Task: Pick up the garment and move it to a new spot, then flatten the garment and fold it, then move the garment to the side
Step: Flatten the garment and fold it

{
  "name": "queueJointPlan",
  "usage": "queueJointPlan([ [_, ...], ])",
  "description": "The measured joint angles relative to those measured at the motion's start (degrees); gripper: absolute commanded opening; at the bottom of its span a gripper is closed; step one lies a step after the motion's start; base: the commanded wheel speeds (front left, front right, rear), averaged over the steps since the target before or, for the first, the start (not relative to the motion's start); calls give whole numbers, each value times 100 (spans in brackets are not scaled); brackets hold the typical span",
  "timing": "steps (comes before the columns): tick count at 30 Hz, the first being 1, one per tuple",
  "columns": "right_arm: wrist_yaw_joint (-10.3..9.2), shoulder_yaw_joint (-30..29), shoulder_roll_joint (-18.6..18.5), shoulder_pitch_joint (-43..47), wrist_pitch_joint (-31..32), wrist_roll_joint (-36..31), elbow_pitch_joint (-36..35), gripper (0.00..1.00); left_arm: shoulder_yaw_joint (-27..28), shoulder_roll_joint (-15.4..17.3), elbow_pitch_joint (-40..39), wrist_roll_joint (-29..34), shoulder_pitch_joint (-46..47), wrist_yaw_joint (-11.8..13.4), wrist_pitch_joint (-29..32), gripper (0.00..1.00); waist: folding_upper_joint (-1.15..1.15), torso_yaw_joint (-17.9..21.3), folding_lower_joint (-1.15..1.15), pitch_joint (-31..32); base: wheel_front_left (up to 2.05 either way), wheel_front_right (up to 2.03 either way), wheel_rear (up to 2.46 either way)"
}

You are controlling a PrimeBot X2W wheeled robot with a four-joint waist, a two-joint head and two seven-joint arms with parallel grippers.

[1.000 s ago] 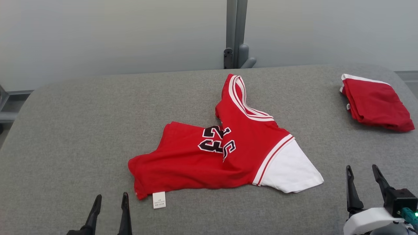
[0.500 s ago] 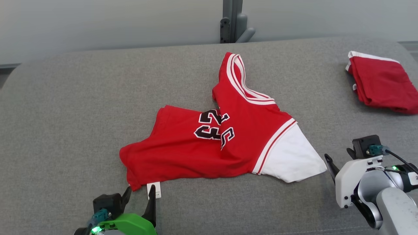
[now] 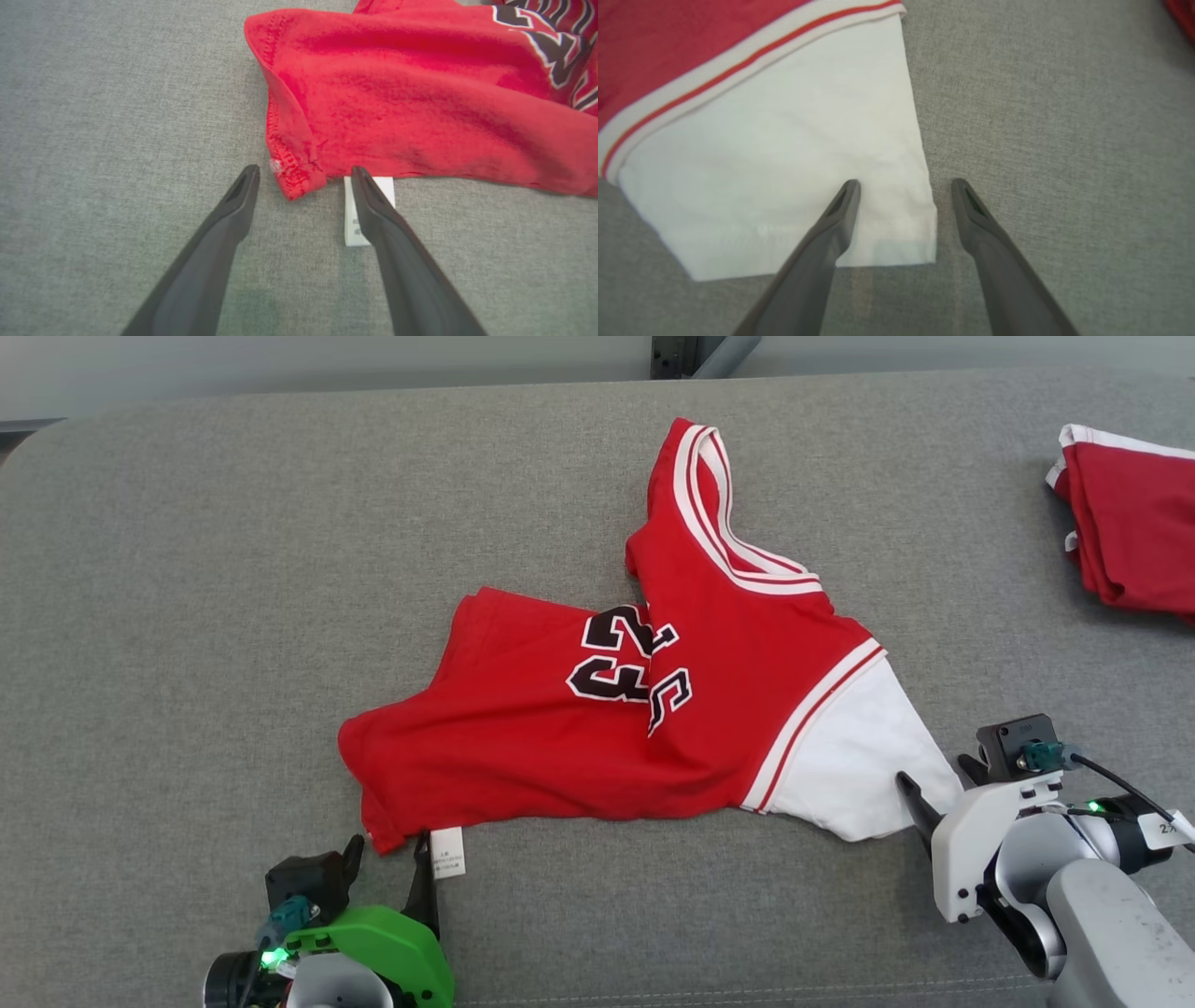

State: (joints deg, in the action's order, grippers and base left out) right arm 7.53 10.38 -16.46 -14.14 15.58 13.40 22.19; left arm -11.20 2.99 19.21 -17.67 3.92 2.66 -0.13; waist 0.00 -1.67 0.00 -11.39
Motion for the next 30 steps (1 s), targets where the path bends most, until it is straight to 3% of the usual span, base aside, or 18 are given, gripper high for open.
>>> queueJointPlan([
  [21, 0, 136, -7, -96, -208, 125, 261, 100, -70, 27, 630, -48, 353, 88, -296, 100, 0, -22, 0, -123, 0, 0, 0],
  [23, -2, 153, -8, -96, -207, 165, 288, 100, -108, 43, 649, -64, 354, 79, -269, 96, 0, -46, 0, -114, 0, 0, 0],
  [24, -4, 169, -12, -96, -207, 179, 291, 80, -130, 49, 653, -70, 354, 53, -248, 84, 0, -52, 0, -108, 0, 0, 0],
  [25, -4, 189, -12, -95, -201, 224, 294, 30, -142, 59, 651, -71, 353, 36, -244, 49, 0, -59, 0, -101, 0, 0, 0],
  [26, -3, 207, -7, -89, -198, 277, 299, 0, -147, 74, 648, -82, 352, 32, -237, 44, 0, -64, 0, -92, 0, 0, 0],
  [27, 0, 186, 3, -78, -198, 309, 304, 0, -169, 103, 637, -85, 346, -1, -223, 31, 0, -67, 0, -80, 0, 0, 0],
  [28, 0, 186, 3, -78, -198, 309, 304, 0, -169, 103, 637, -85, 346, -1, -223, 0, 0, -67, 0, -80, 0, 0, 0],
  [30, 2, 138, 21, -49, -198, 370, 320, 0, -180, 147, 583, -104, 310, -49, -189, 0, 0, -67, 0, -49, 0, 0, 0],
])
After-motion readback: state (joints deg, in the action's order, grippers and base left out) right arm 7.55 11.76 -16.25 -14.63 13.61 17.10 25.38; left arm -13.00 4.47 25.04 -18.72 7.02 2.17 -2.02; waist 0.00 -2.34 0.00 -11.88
